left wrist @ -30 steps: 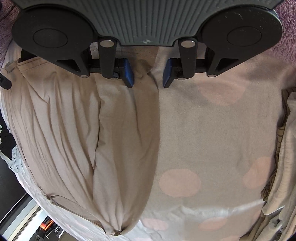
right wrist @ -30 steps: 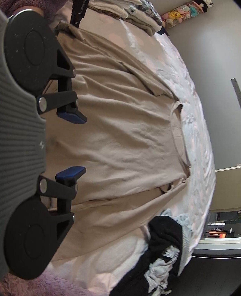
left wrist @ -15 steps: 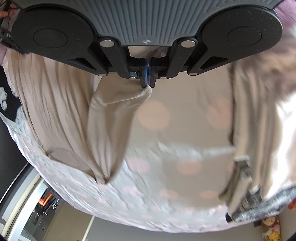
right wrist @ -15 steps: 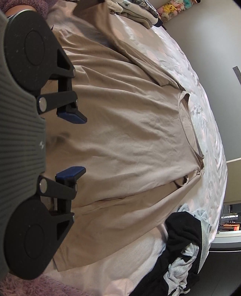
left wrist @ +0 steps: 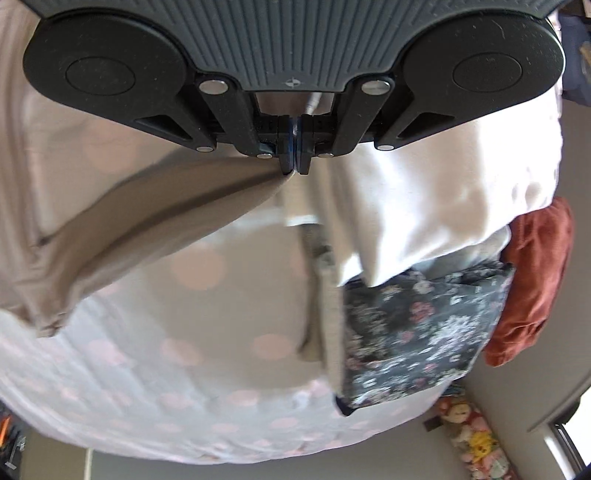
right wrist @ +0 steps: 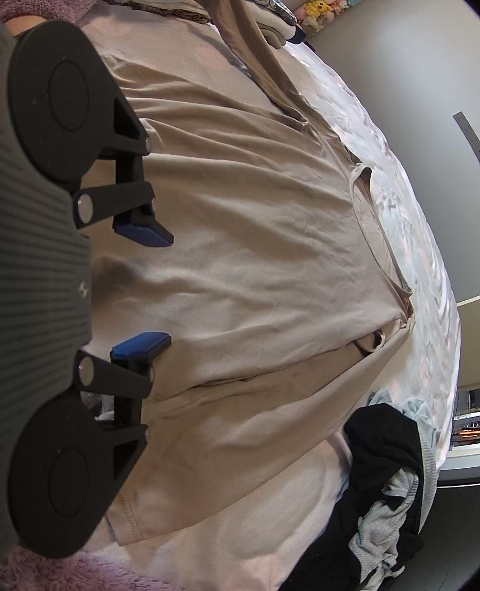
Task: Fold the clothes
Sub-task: 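Grasp a beige shirt sleeve with the left gripper and spread it outward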
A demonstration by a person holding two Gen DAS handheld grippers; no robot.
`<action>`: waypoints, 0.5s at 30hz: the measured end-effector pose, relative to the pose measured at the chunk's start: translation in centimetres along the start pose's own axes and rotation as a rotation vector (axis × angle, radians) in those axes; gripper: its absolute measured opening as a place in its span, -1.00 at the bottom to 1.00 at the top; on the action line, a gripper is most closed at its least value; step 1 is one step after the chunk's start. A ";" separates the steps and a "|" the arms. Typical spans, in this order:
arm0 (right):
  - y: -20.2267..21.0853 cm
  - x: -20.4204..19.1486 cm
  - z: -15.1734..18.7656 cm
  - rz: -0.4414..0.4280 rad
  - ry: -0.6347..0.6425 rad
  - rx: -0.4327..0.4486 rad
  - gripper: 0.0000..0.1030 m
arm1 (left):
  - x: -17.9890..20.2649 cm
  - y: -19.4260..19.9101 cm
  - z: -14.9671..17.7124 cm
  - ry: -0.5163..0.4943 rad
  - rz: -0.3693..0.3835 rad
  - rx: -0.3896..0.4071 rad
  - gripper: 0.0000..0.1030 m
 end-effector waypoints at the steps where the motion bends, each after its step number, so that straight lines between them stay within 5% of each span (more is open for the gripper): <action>1: -0.1 0.0 0.0 0.001 -0.001 -0.004 0.06 | -0.6 -0.5 -0.1 0.015 0.003 -0.005 -1.00; 6: -0.1 0.2 -0.1 -0.006 0.000 -0.008 0.06 | -0.7 -0.6 -0.1 0.052 0.082 0.062 -0.94; 10: 1.8 0.9 -1.1 -0.018 -0.002 0.033 0.06 | 1.1 1.6 0.6 0.003 0.075 0.187 -0.49; 15: 5.4 3.9 -3.7 0.067 -0.016 0.114 0.06 | 5.2 5.0 2.8 -0.092 0.123 0.277 -0.30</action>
Point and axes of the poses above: each gripper's, at about its wrist camera, not at the fingertips, and y roughly against the way its jaws point, x to its right, z to its underside, the point moved 1 cm from there along -y, roughly the way its jaws point, and after that the axes turned 2 degrees about -x, right-handed, at the moved point
